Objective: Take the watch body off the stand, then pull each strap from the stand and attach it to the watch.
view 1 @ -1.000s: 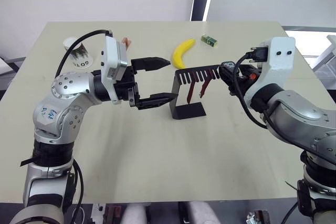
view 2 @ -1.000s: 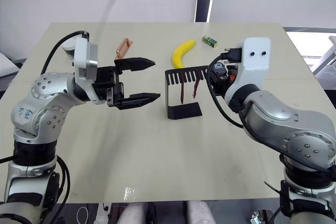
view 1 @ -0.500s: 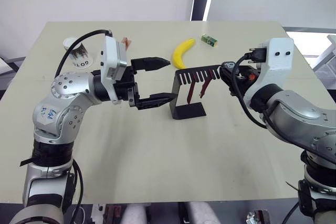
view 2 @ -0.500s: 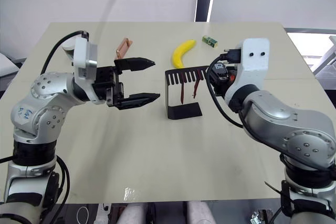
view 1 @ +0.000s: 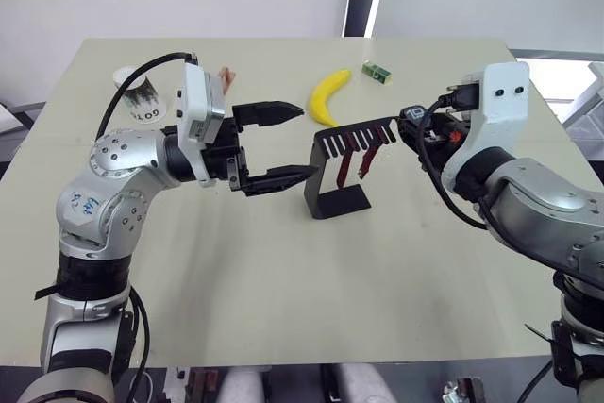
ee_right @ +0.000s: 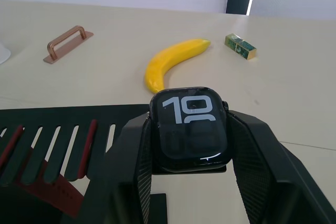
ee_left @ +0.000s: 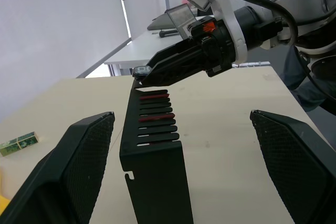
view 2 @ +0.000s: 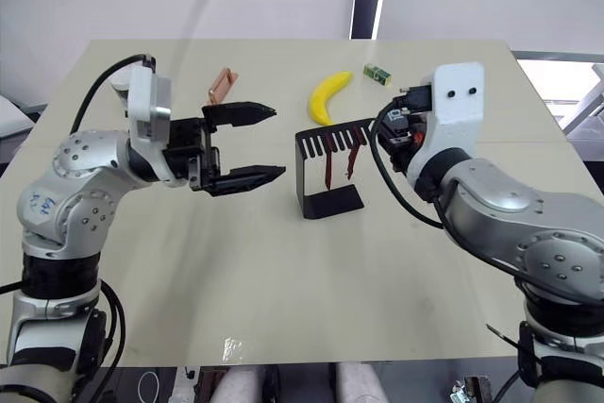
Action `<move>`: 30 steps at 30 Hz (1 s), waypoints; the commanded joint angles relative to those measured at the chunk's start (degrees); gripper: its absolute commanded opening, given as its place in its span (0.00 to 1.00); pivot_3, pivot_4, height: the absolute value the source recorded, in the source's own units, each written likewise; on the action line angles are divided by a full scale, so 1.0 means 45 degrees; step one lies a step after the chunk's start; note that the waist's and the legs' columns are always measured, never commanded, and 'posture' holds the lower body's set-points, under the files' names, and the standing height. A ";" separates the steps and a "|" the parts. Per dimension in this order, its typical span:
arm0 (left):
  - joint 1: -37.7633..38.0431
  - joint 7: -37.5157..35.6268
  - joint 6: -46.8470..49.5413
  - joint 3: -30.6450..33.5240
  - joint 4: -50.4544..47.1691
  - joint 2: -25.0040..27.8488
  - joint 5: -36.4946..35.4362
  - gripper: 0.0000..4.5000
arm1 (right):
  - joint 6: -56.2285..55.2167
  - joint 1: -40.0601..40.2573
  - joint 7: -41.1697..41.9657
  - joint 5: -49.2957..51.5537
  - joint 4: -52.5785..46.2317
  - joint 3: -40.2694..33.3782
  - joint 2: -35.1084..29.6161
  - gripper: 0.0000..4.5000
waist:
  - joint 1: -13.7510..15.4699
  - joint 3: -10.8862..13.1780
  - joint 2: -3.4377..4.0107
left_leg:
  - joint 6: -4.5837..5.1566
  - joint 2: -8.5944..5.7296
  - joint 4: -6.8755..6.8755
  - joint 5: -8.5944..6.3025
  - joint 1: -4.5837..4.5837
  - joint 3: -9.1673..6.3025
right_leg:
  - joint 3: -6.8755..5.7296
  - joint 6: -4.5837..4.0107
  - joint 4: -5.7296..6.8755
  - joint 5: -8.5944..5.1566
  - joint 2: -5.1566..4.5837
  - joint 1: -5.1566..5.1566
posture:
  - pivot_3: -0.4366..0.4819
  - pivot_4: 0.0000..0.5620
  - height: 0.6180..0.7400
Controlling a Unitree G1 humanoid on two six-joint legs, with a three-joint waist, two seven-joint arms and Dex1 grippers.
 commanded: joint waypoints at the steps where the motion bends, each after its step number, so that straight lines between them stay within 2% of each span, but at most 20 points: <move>1: 0.0019 -0.0047 -0.0120 0.0242 -0.0517 -0.0026 -0.0323 1.00 | -0.0396 -0.0387 0.0635 0.0261 -0.0287 -0.0831 -0.0516 0.36 | 0.0000 0.0000 -0.0001 | 0.0000 0.0000 0.0000 0.0000 -0.0001 0.0000 | 0.0000 0.0000 -0.0002 0.0000 0.0000 0.0000 | 0.48 0.27 1.00; 7: 0.0174 -0.0288 -0.0048 0.0248 -0.0722 0.0021 -0.0601 1.00 | -0.0730 0.0112 0.1346 0.2351 0.0542 -0.2312 -0.1655 0.36 | 0.0023 0.0002 -0.0001 | 0.0000 0.0000 -0.0007 0.0000 -0.0002 0.0002 | 0.0000 0.0000 -0.0031 0.0000 0.0001 0.0001 | 0.48 0.27 1.00; 10: 0.0353 -0.0444 0.0288 0.0336 -0.1153 0.0176 -0.1080 1.00 | -0.0311 0.1163 0.3178 0.2409 0.0322 -0.3413 -0.3013 0.36 | 0.0044 0.0003 0.0000 | 0.0001 0.0000 -0.0018 0.0000 -0.0009 0.0003 | 0.0000 0.0000 -0.0049 0.0000 0.0001 0.0005 | 0.48 0.27 1.00; 13: 0.0700 -0.0839 0.0502 0.0210 -0.1598 0.0457 -0.1369 1.00 | -0.0034 0.4044 0.5412 0.1270 -0.0086 -0.5537 -0.3413 0.36 | 0.0112 0.0002 -0.0003 | 0.0002 0.0002 -0.0037 0.0000 -0.0012 -0.0008 | -0.0005 0.0000 -0.0092 0.0000 0.0009 0.0016 | 0.48 0.27 1.00; 17: 0.0853 -0.1019 0.0755 0.0121 -0.1733 0.0514 -0.1725 1.00 | -0.0747 0.6802 0.7665 -0.0447 -0.0652 -0.6592 -0.2902 0.36 | 0.0204 0.0004 0.0001 | 0.0004 -0.0003 -0.0036 0.0001 -0.0018 -0.0021 | 0.0005 0.0018 -0.0131 0.0010 0.0016 0.0044 | 0.48 0.27 1.00; 20: 0.1037 -0.1181 0.0738 -0.0132 -0.1874 0.0584 -0.1552 1.00 | -0.1235 0.8521 0.8611 -0.2261 -0.0787 -0.6355 -0.2404 0.36 | 0.0251 0.0003 0.0001 | 0.0000 -0.0004 -0.0031 0.0004 0.0000 -0.0019 | 0.0010 0.0019 -0.0124 0.0010 0.0020 0.0053 | 0.48 0.27 1.00; 23: 0.1326 -0.1353 0.0878 -0.0287 -0.2125 0.0773 -0.1555 1.00 | -0.2049 0.9511 0.8943 -0.4440 -0.0280 -0.5301 -0.1631 0.36 | 0.0258 0.0003 0.0001 | -0.0011 -0.0006 -0.0032 0.0011 0.0008 -0.0014 | 0.0020 0.0019 -0.0119 0.0010 0.0027 0.0056 | 0.48 0.27 1.00; 26: 0.1625 -0.1521 0.0905 -0.0420 -0.2382 0.1005 -0.1525 1.00 | -0.3260 0.9869 0.9557 -0.6808 0.0463 -0.3935 -0.0985 0.36 | 0.0263 0.0004 0.0002 | -0.0015 -0.0006 -0.0035 0.0013 0.0010 -0.0009 | 0.0026 0.0019 -0.0119 0.0010 0.0030 0.0050 | 0.48 0.27 1.00; 30: 0.1770 -0.1489 0.1008 -0.0413 -0.2494 0.1129 -0.1578 1.00 | -0.4454 0.9839 1.0100 -0.8783 0.1395 -0.2684 0.0097 0.36 | 0.0323 0.0004 0.0003 | -0.0016 -0.0010 -0.0035 0.0014 0.0018 -0.0002 | 0.0030 0.0019 -0.0114 0.0010 0.0028 0.0047 | 0.48 0.27 1.00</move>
